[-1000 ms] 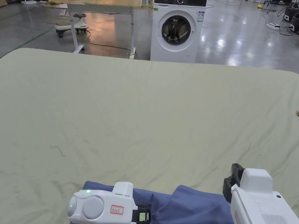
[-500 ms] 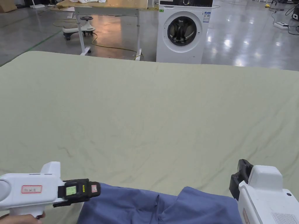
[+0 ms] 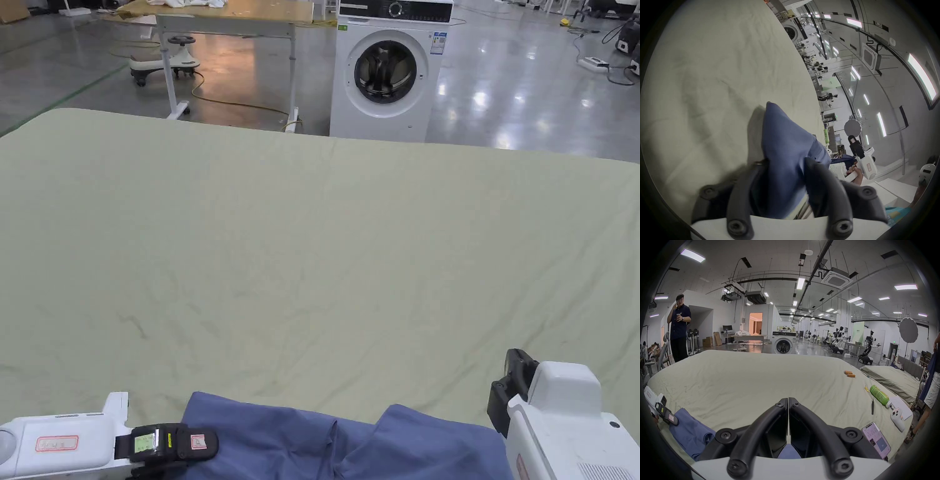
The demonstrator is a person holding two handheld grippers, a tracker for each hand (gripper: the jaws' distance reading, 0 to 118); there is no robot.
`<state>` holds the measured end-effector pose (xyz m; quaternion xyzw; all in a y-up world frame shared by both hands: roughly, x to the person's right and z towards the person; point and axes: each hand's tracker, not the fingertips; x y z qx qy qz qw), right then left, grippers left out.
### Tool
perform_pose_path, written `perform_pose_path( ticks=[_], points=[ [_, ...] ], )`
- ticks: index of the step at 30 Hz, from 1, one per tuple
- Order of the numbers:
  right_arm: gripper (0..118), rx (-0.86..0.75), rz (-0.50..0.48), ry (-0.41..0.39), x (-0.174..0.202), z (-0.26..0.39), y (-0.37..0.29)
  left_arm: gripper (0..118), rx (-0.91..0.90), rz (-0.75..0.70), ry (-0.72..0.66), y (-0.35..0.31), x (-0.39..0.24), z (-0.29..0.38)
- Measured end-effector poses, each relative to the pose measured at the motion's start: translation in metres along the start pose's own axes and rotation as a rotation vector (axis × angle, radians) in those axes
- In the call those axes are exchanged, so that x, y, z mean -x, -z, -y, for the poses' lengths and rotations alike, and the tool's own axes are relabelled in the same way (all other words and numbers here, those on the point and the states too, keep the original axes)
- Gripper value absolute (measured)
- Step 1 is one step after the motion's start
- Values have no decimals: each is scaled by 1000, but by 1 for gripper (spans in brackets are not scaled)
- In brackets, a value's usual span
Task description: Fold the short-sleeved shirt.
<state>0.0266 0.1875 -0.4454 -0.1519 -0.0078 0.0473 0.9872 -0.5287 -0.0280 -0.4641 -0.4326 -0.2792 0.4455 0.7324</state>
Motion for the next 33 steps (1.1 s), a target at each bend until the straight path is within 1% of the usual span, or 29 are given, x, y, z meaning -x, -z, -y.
perform_pose_path(
  ticks=[1, 3, 6, 9, 11, 13, 16, 21, 23, 27, 29, 33],
  points=[
    [0, 1, 1, -2, 0, 0, 0, 17, -1, -5, 1, 3, 0, 1],
    [0, 2, 2, -2, -1, -1, 0, 14, -8, -9, 15, 2, -7, 1],
    [0, 4, 4, -4, -1, -1, 0, 12, -37, -32, 73, -7, -26, 0],
    [0, 4, 3, -11, -1, -3, 0, 10, -74, -29, 93, -19, -46, -3],
    [0, 4, 0, -13, -1, -4, 1, 9, -96, -55, 129, -32, -63, -10],
    [0, 3, -3, -18, -1, -4, 2, 9, -121, -105, 185, -52, -83, -19],
    [0, 0, -5, -17, -1, -4, 3, 9, -148, -192, 224, -89, -105, -33],
    [0, 0, -14, -15, 0, -5, 4, 9, -183, -408, 342, -156, -154, -49],
    [0, 0, -20, -11, 0, -5, 5, 9, -191, -477, 410, -171, -177, -51],
    [0, 1, -29, -9, 2, -3, 7, 9, -148, -566, 513, -167, -218, -48],
    [0, 1, -30, -6, 2, -2, 7, 9, -125, -583, 557, -154, -236, -44],
    [0, 4, -33, -1, 3, -1, 6, 9, -79, -587, 602, -113, -262, -32]
  ],
)
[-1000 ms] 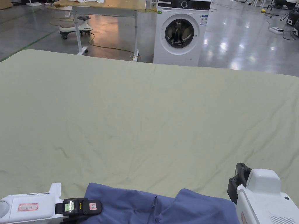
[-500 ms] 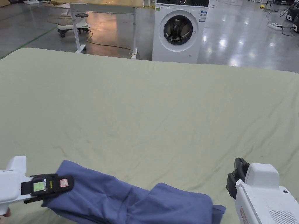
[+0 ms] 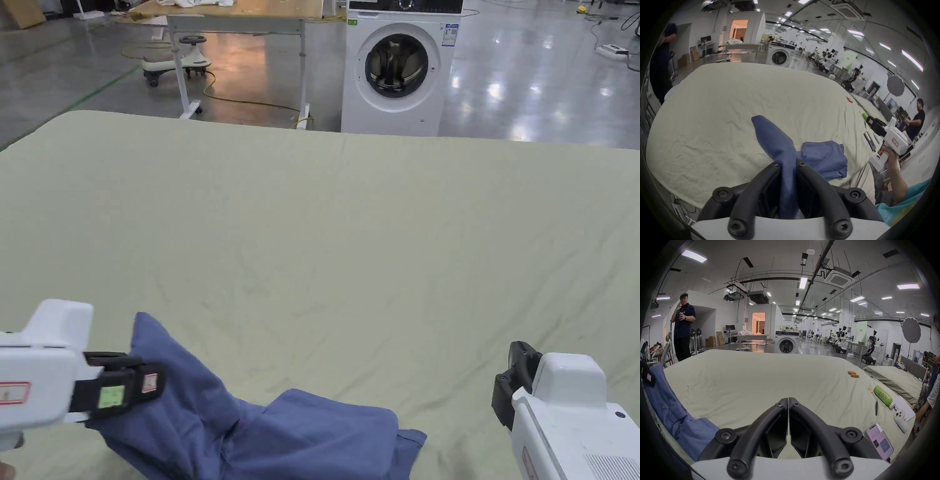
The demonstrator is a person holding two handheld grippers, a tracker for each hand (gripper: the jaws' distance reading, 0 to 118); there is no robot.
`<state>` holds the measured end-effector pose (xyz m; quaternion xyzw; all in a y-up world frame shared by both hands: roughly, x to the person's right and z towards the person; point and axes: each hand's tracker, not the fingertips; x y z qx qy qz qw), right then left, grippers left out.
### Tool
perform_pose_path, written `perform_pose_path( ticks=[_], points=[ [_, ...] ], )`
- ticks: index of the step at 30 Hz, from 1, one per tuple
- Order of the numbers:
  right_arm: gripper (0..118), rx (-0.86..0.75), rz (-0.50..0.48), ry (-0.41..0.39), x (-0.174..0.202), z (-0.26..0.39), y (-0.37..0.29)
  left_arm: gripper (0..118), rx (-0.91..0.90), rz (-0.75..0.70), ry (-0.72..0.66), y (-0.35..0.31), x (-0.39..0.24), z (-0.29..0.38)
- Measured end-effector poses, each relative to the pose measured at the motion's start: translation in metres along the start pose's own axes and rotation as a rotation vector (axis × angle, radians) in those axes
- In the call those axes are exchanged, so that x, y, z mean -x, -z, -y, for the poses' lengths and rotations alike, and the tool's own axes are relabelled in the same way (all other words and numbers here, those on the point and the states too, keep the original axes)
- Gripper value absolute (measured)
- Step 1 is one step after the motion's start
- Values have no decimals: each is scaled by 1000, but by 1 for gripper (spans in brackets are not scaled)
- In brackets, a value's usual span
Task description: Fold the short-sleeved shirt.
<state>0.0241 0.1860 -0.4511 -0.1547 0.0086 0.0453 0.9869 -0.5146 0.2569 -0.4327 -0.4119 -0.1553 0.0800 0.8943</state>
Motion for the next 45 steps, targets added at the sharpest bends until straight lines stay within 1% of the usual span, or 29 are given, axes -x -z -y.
perform_pose_path(
  ticks=[5, 9, 14, 16, 18, 24, 28, 30, 32, 33, 35, 36, 37, 40, 41, 44, 45],
  points=[
    [0, 0, 7, 2, -3, 2, -4, 9, 37, 83, 60, 35, -44, -6],
    [0, 1, 19, 8, -8, 4, -7, 9, 79, 113, 55, 74, -70, -2],
    [0, 9, 34, 12, -13, 6, -9, 10, 158, 93, 131, 122, -105, 1],
    [0, 13, 41, 15, -14, 7, -10, 10, 189, 103, 139, 142, -116, 4],
    [0, 17, 45, 16, -15, 8, -11, 10, 203, 77, 153, 154, -130, 7],
    [0, 32, 51, 12, -16, 10, -11, 10, 254, 12, 200, 180, -155, 15],
    [0, 36, 49, 11, -14, 11, -10, 12, 254, 13, 178, 185, -159, 20],
    [0, 38, 48, 10, -13, 11, -10, 18, 247, 22, 178, 181, -159, 19],
    [0, 40, 43, 9, -12, 12, -10, 19, 230, 90, 124, 179, -151, 22],
    [0, 40, 44, 8, -13, 13, -10, 27, 217, 122, 100, 177, -146, 22],
    [0, 38, 44, 8, -13, 12, -11, 47, 197, 210, 39, 175, -140, 25],
    [0, 38, 45, 9, -13, 13, -11, 62, 177, 231, 19, 172, -138, 26],
    [0, 39, 45, 10, -14, 13, -12, 66, 164, 255, 4, 170, -135, 27],
    [0, 38, 48, 12, -16, 12, -13, 65, 152, 249, 11, 169, -132, 26],
    [0, 37, 49, 13, -17, 12, -13, 62, 153, 243, 12, 173, -130, 28],
    [0, 34, 51, 15, -17, 11, -14, 26, 171, 236, -45, 195, -126, 42],
    [0, 33, 51, 16, -17, 11, -14, 21, 179, 254, -79, 206, -124, 52]
  ],
)
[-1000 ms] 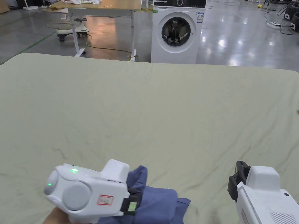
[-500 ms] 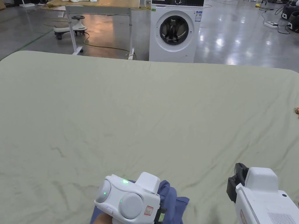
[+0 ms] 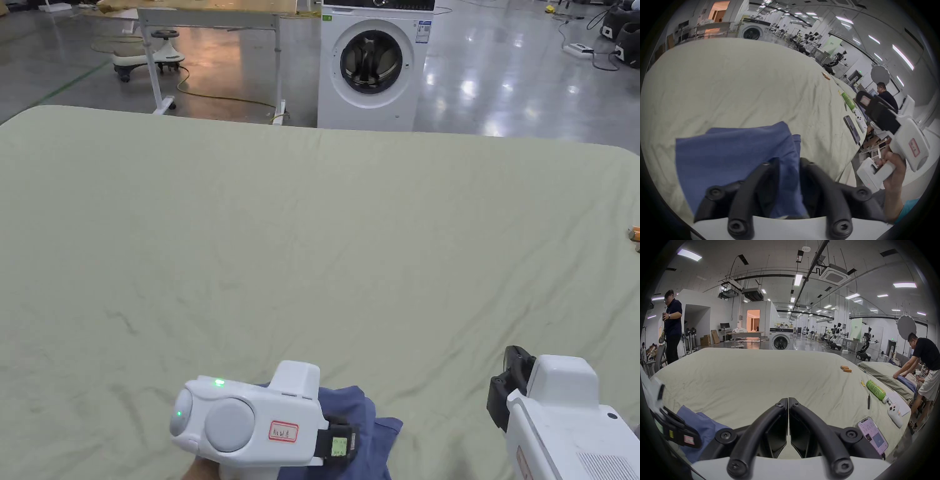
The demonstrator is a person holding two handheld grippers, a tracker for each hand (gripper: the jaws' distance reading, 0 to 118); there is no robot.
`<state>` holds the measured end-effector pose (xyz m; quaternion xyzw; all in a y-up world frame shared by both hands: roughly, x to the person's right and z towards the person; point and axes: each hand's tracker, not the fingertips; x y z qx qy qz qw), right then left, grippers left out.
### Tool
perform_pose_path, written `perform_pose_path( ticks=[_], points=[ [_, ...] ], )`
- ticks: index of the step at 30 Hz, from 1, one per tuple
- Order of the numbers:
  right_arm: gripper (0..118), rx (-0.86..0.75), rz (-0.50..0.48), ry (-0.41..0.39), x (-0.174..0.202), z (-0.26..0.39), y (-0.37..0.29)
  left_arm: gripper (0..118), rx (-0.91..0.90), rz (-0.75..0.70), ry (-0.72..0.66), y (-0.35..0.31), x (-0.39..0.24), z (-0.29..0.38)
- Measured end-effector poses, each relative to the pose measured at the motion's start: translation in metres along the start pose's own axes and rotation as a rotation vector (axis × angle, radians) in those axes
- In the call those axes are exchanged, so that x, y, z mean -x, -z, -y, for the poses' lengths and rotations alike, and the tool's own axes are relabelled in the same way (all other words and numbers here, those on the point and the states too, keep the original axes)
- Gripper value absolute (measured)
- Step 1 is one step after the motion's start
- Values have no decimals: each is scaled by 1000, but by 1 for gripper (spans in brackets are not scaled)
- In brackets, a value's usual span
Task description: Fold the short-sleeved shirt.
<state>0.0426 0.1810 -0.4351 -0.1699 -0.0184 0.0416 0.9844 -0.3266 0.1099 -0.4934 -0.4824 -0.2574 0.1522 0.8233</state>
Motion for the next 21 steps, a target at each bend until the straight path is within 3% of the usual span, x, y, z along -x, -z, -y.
perform_pose_path(
  ticks=[7, 9, 14, 18, 21],
  points=[
    [0, 2, 1, 1, 0, 1, 1, 16, 46, 71, -62, 49, 11, 32],
    [0, 3, 1, 2, 0, 1, 1, 10, 36, 56, -57, 49, 11, 33],
    [0, -7, -4, 8, 2, -1, 2, 10, 24, 76, -45, 33, 12, 24],
    [0, -38, -6, 18, 6, -7, 3, 10, -124, 97, 24, -6, 12, 4],
    [0, -64, -11, 16, 11, -13, 7, 8, -279, -8, 101, -47, 18, -13]
  ],
)
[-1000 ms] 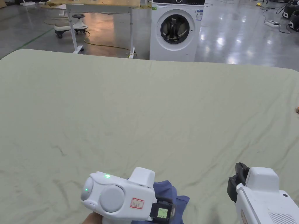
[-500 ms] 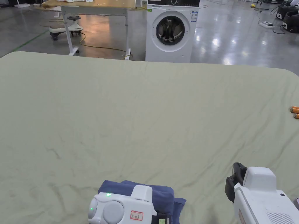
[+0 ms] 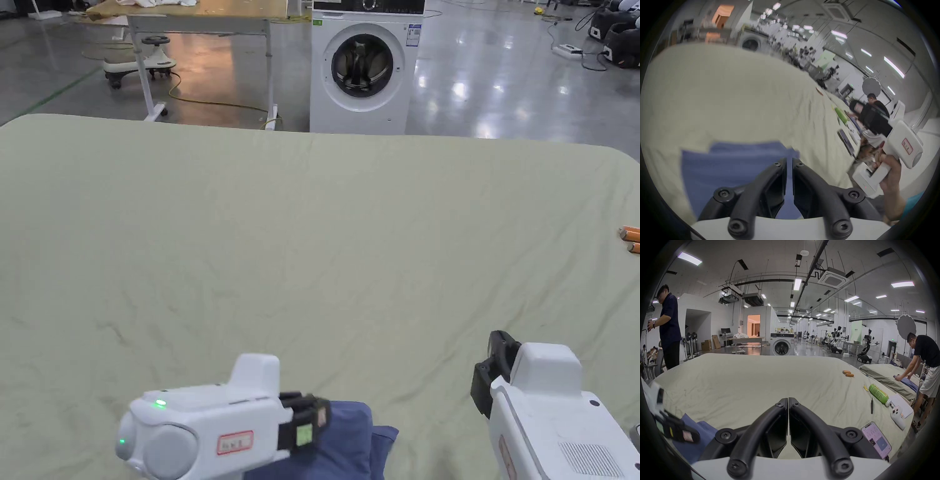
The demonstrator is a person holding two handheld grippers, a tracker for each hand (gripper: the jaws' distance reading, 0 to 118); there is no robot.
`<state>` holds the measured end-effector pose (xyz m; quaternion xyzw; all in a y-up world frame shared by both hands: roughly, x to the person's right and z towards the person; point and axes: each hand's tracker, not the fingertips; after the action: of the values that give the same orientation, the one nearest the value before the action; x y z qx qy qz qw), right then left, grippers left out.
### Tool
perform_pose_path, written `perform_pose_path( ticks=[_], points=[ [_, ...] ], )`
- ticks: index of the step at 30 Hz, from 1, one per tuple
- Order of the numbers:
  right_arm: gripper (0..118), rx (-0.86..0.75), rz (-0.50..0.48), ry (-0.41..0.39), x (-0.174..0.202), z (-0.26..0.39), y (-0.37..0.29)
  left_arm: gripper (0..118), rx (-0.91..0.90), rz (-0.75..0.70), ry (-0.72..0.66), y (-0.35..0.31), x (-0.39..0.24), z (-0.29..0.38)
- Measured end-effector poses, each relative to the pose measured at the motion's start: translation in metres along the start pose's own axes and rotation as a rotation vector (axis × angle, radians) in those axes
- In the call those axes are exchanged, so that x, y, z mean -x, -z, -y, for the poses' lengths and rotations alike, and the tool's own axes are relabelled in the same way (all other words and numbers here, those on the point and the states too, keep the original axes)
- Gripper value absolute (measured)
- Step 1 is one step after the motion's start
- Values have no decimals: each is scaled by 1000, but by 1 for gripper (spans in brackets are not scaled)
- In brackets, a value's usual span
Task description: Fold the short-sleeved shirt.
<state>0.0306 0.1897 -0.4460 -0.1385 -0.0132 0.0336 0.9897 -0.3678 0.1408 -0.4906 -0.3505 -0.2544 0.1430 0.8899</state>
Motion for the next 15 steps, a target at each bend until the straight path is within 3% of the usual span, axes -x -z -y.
perform_pose_path(
  ticks=[3, 10, 15],
  points=[
    [0, -28, 0, 4, 6, -5, 4, 6, -156, -171, 90, -38, 5, -17],
    [0, -111, 17, 35, 14, -18, 7, 2, -493, -477, 151, -103, 7, -12],
    [0, -174, 36, 37, 16, -27, 3, 1, -597, -648, 208, -126, -5, -5]
  ],
)
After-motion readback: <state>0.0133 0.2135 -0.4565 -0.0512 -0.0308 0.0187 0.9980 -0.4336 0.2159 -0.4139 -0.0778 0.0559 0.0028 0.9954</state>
